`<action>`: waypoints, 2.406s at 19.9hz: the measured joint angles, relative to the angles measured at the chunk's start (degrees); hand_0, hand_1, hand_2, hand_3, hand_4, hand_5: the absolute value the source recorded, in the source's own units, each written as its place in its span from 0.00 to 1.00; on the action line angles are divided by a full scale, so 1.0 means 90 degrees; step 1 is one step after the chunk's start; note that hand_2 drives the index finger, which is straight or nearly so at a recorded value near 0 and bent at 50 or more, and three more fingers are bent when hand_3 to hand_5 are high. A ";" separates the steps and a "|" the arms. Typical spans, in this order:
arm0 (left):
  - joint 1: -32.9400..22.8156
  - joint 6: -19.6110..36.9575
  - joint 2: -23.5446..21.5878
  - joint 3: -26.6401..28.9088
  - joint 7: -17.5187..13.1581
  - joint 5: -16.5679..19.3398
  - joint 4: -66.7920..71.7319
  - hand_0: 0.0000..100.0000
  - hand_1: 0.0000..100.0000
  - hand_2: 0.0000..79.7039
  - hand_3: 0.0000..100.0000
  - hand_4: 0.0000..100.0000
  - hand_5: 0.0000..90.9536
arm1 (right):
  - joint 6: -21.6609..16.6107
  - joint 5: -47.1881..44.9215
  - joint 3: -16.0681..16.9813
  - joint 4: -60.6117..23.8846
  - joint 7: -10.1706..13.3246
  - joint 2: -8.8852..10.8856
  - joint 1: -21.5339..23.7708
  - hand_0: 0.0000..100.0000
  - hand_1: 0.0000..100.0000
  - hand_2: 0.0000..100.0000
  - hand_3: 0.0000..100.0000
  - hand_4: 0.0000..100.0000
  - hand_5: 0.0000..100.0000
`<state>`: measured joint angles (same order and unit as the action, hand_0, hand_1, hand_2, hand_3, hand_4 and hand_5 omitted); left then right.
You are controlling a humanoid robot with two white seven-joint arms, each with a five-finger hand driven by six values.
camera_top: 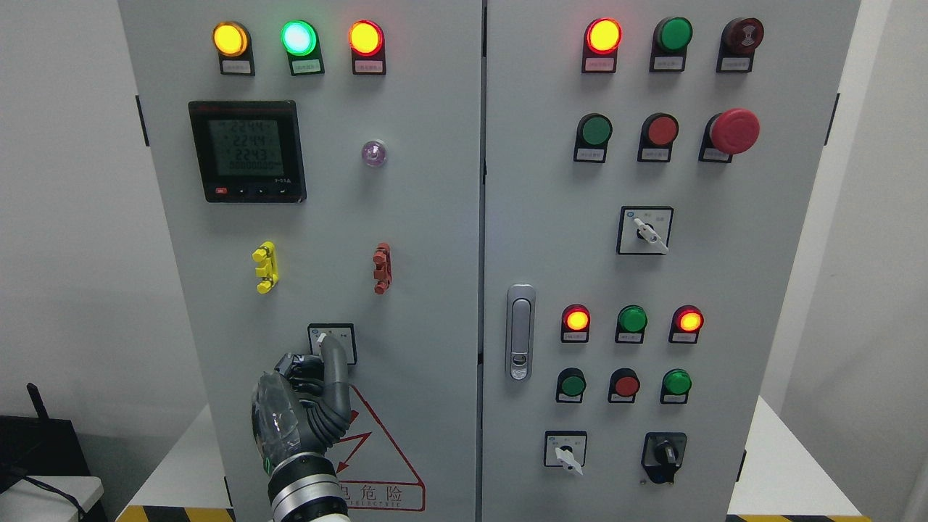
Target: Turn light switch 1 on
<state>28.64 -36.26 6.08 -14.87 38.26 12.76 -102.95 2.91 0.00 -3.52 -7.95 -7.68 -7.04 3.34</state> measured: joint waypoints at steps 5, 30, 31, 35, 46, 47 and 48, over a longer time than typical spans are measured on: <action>0.0002 0.0022 -0.0002 0.0000 0.0033 -0.0005 0.0004 0.59 0.19 0.77 0.72 0.75 0.71 | 0.0000 0.0000 0.0000 0.0000 0.0013 0.0000 0.0000 0.12 0.39 0.00 0.00 0.00 0.00; -0.0038 0.0103 0.0008 -0.0014 -0.0050 -0.0012 0.0002 0.22 0.26 0.78 0.73 0.75 0.71 | 0.0000 0.0000 0.0000 0.0000 -0.0021 0.0000 0.0000 0.12 0.39 0.00 0.00 0.00 0.00; -0.0047 0.0112 0.0009 -0.0014 -0.0050 -0.0012 -0.0002 0.21 0.26 0.78 0.73 0.75 0.71 | 0.0000 0.0000 0.0000 0.0000 -0.0021 0.0000 0.0000 0.12 0.39 0.00 0.00 0.00 0.00; -0.0083 0.0135 0.0016 -0.0012 -0.0051 -0.0011 -0.0022 0.18 0.28 0.78 0.74 0.75 0.71 | 0.0000 0.0000 0.0000 0.0001 -0.0021 0.0000 0.0000 0.12 0.39 0.00 0.00 0.00 0.00; -0.0403 0.0533 0.0022 -0.0007 -0.0052 -0.0003 -0.0151 0.18 0.29 0.81 0.76 0.78 0.73 | 0.0000 0.0000 0.0000 0.0001 -0.0022 0.0000 0.0000 0.12 0.39 0.00 0.00 0.00 0.00; -0.0473 0.0676 0.0021 -0.0005 -0.0051 -0.0003 -0.0172 0.18 0.29 0.82 0.76 0.78 0.73 | 0.0000 0.0000 0.0000 0.0001 -0.0022 0.0000 0.0000 0.12 0.39 0.00 0.00 0.00 0.00; -0.0542 0.0814 0.0019 0.0002 -0.0034 -0.0003 -0.0190 0.18 0.30 0.82 0.76 0.79 0.73 | 0.0000 0.0000 0.0000 0.0001 -0.0024 0.0000 0.0000 0.12 0.39 0.00 0.00 0.00 0.00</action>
<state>23.76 -28.93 6.25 -14.85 37.95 12.74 -104.66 2.91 0.00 -3.51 -7.95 -7.90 -7.03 3.34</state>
